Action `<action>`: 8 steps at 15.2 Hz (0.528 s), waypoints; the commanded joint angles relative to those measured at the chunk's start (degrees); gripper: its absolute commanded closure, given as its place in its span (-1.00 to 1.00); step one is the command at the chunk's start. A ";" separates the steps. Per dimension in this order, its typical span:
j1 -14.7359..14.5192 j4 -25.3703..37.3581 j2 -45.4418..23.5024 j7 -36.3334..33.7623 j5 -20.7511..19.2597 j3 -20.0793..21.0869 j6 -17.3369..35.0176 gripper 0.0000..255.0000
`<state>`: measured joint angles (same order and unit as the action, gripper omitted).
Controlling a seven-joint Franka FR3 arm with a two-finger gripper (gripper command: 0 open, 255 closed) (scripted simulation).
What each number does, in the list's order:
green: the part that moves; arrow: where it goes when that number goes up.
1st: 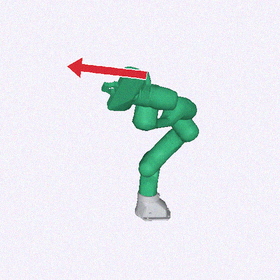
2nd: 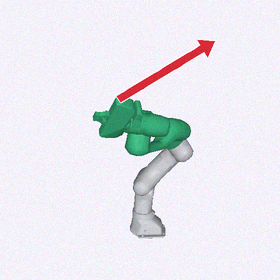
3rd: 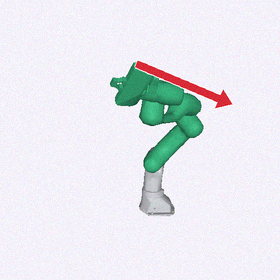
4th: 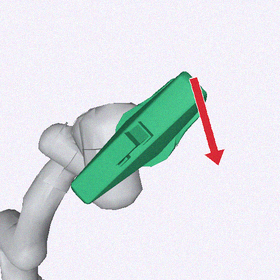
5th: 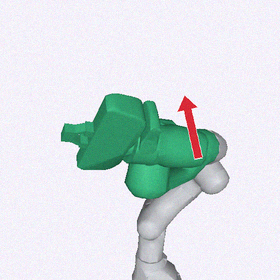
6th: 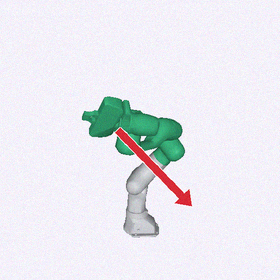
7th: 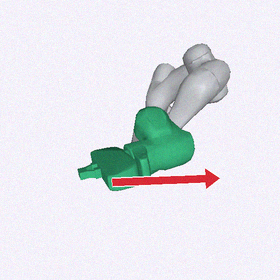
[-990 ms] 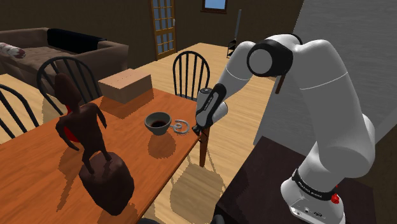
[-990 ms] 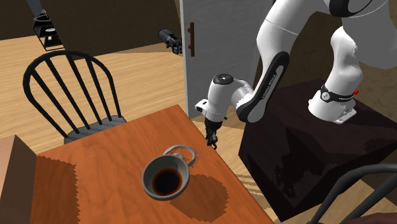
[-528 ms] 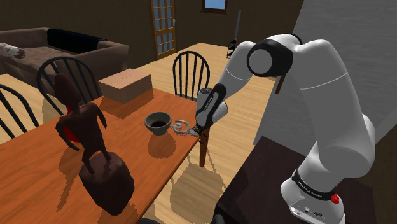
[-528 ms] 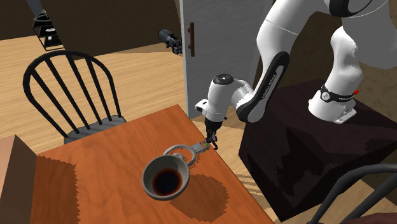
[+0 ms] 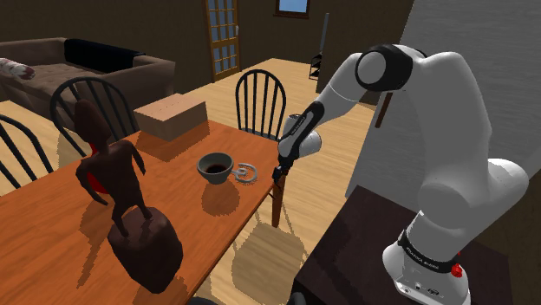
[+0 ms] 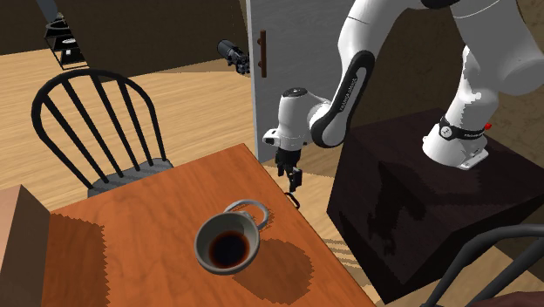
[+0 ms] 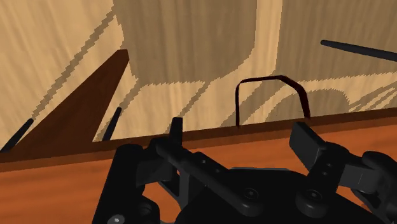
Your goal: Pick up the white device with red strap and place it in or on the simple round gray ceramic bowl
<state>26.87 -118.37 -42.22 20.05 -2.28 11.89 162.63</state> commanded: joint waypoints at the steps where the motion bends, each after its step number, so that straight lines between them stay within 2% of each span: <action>1: 0.91 0.81 -1.42 1.67 -0.27 0.66 0.27 -1.00; 8: -0.08 2.88 -5.08 1.41 -0.62 -0.09 1.93 -1.00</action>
<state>26.81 -115.60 -47.16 21.46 -2.89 11.83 164.52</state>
